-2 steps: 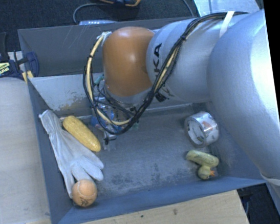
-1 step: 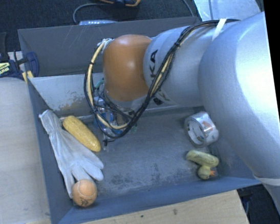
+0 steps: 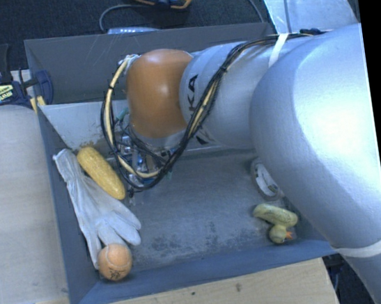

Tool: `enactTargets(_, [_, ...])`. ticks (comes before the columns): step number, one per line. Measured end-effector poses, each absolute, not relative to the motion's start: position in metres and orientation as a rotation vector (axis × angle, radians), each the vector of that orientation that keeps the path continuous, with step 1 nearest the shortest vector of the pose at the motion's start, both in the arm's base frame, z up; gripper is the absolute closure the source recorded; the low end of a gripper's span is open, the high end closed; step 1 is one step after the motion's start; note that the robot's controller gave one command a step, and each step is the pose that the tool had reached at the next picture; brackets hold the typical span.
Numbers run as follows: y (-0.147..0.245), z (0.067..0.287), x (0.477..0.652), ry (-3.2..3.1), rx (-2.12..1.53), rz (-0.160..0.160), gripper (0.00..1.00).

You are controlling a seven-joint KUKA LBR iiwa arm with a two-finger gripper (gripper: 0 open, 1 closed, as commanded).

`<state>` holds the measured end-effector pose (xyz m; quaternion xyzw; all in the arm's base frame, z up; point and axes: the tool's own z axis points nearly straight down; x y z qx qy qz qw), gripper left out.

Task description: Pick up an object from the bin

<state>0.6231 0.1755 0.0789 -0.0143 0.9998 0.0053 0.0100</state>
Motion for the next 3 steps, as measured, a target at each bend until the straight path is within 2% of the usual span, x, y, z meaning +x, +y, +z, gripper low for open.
enactTargets(1, [0.177, 0.07, 0.621, 3.125, 0.053, 0.01, 0.0])
enactTargets(2, [0.18, 0.07, 0.616, 3.12, -0.133, 0.01, 0.0])
enactTargets(3, [0.168, 0.07, 0.615, 3.085, -0.484, 0.007, 0.0])
